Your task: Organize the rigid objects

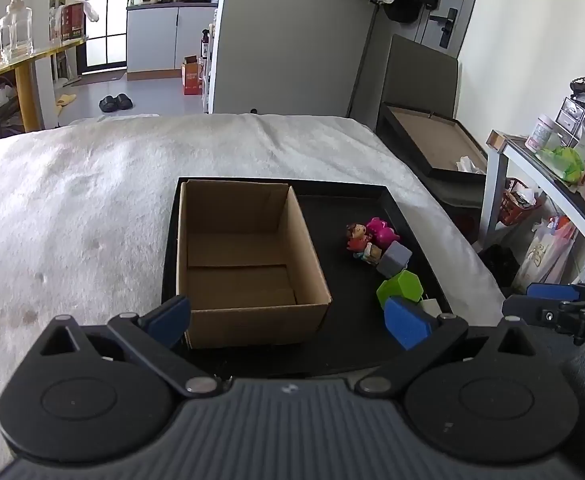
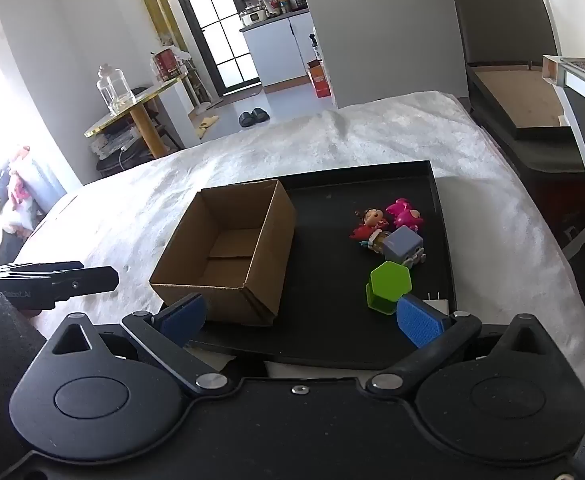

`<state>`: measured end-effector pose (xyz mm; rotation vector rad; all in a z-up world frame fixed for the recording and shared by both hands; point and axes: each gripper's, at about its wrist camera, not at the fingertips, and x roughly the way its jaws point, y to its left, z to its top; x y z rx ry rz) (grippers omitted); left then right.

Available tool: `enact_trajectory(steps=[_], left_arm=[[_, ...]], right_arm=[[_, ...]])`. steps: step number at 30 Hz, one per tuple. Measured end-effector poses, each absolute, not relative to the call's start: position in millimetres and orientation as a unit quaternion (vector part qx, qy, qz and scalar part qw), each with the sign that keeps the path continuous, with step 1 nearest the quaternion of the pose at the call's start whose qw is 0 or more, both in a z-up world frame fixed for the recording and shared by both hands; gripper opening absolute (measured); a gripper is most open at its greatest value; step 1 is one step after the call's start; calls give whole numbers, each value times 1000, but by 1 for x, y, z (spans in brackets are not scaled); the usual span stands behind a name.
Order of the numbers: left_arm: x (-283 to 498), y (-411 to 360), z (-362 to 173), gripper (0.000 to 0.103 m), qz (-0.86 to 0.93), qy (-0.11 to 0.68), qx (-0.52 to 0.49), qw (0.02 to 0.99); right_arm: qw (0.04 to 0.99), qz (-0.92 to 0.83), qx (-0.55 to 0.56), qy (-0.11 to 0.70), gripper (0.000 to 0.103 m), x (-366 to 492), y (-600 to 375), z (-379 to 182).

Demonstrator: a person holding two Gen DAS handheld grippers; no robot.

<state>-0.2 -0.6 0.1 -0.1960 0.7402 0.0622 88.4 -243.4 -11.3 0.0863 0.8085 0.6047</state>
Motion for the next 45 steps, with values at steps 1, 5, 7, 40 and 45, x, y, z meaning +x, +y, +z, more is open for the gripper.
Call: enact_trajectory(steps=[1, 5, 7, 40, 45], left_arm=[[0, -1, 0, 103, 29, 361, -97, 927], [-2, -2, 1, 103, 25, 358, -98, 928], [-4, -3, 1, 103, 23, 356, -99, 929], [-3, 5, 4, 103, 41, 360, -108, 926], [-4, 6, 5, 103, 42, 359, -106, 926]], right_arm=[[874, 290, 43, 387, 103, 88, -243, -11], [873, 293, 47, 387, 103, 88, -243, -11], [873, 291, 46, 388, 103, 87, -242, -11], [877, 265, 47, 397, 103, 73, -247, -7], [878, 262, 45, 397, 103, 73, -246, -6]])
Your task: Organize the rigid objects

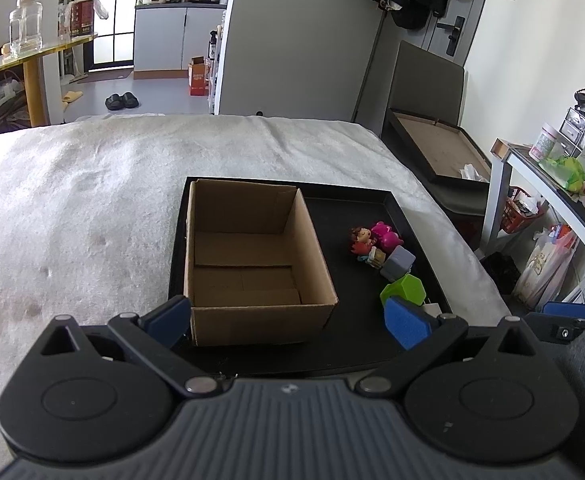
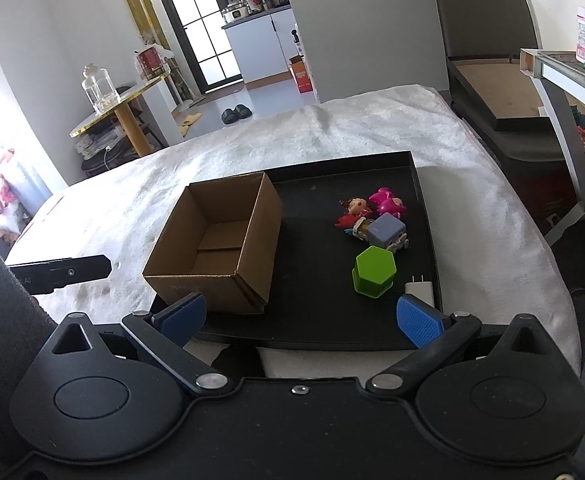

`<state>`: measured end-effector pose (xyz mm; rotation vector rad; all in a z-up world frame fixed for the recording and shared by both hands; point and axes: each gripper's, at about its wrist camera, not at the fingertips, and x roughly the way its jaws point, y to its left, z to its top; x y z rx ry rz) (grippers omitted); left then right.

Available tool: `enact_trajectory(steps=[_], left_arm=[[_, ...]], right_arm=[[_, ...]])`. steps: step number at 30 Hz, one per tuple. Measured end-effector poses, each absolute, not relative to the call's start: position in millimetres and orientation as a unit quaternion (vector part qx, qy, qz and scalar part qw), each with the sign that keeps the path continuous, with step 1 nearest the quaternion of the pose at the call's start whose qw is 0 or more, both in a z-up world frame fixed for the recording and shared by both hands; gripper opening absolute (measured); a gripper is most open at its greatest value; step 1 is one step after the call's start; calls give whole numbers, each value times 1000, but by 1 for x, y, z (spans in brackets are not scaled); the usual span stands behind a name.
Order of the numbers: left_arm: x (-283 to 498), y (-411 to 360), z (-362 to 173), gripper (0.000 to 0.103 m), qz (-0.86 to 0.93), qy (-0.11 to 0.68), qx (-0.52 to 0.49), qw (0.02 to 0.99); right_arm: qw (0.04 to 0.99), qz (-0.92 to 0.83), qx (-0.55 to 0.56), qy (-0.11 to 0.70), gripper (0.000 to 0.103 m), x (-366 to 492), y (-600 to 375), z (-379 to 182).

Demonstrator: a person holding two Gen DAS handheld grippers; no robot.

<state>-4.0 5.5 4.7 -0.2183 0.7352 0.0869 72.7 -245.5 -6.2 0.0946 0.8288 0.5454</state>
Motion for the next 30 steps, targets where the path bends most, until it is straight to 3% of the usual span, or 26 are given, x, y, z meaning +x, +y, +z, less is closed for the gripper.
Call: enact_trajectory(steps=[30], left_arm=[[-5, 6, 5, 103, 45, 359, -105, 926]], right_arm=[[878, 261, 48, 398, 103, 71, -245, -6]])
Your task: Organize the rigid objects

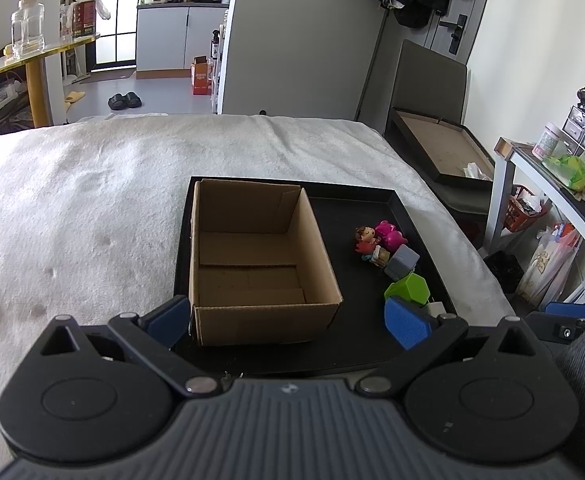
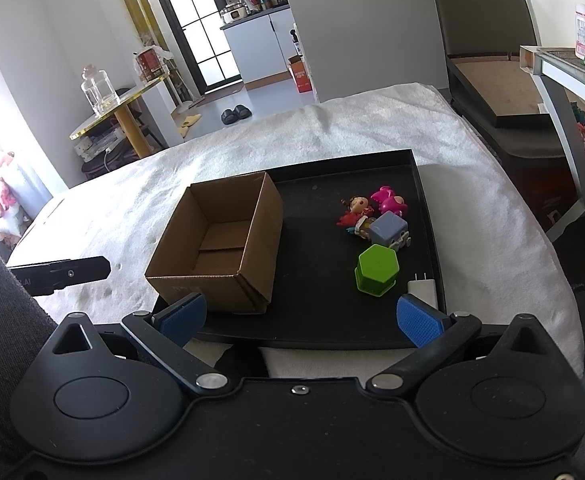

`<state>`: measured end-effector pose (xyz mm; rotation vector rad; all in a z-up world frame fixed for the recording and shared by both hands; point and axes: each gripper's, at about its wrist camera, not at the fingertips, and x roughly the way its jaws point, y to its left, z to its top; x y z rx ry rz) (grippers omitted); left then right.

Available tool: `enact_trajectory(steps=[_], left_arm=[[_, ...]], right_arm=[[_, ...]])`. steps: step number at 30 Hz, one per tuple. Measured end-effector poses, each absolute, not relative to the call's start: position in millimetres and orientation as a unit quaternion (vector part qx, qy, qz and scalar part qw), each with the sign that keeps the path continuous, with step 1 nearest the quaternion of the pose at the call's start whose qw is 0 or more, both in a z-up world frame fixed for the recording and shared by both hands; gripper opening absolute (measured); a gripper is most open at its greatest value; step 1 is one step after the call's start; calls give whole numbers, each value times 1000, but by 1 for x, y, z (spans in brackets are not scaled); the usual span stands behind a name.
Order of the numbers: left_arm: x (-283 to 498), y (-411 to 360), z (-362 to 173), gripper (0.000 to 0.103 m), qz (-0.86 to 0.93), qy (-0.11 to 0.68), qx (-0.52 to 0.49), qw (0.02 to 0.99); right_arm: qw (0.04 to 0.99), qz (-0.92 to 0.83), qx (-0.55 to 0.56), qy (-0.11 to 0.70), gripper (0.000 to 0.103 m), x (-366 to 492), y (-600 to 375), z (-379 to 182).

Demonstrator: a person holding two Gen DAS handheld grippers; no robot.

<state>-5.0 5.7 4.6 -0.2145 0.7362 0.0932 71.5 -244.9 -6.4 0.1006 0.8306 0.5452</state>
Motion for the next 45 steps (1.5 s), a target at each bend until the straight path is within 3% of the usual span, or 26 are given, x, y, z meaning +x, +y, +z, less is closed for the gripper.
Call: enact_trajectory(steps=[27, 45], left_arm=[[-5, 8, 6, 103, 52, 355, -103, 928], [18, 17, -16, 103, 77, 377, -97, 918]], right_arm=[[887, 265, 36, 376, 103, 75, -242, -3], [888, 245, 41, 388, 103, 109, -257, -36]])
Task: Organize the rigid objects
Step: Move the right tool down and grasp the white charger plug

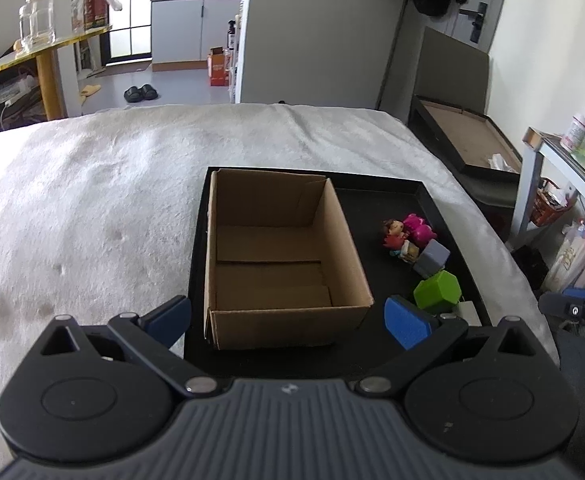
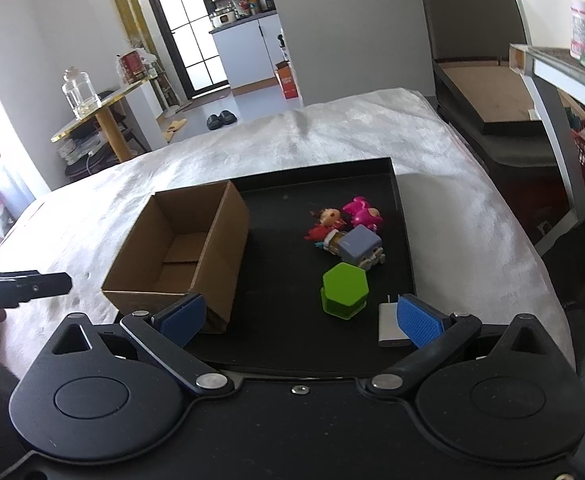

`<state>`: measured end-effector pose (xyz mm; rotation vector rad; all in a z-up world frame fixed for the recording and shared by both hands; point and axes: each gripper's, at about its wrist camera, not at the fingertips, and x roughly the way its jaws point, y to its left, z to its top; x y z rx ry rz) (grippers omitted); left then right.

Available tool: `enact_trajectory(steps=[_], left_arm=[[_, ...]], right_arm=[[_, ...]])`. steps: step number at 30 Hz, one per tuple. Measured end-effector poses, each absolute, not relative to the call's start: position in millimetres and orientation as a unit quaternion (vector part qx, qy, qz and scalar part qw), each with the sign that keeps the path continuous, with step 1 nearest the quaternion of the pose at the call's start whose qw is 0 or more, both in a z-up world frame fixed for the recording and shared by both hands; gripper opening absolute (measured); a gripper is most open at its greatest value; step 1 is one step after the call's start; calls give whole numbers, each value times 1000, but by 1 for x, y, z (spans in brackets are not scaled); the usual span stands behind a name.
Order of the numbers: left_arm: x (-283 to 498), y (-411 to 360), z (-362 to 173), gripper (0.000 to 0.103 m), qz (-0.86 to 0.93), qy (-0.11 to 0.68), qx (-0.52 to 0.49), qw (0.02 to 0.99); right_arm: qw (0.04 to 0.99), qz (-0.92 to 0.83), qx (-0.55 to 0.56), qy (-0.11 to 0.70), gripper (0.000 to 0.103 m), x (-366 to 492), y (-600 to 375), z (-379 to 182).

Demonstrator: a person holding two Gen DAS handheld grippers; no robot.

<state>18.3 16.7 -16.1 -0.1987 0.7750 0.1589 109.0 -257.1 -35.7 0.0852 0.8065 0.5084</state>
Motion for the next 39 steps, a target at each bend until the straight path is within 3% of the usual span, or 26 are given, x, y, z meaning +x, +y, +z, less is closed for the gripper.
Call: enact_trajectory(steps=[31, 39], left_arm=[[71, 49, -46, 103, 205, 413, -60, 885], [93, 46, -66, 102, 210, 423, -68, 879]], right_arm=[[871, 223, 38, 435, 102, 167, -271, -98], [865, 203, 32, 457, 74, 184, -270, -121]])
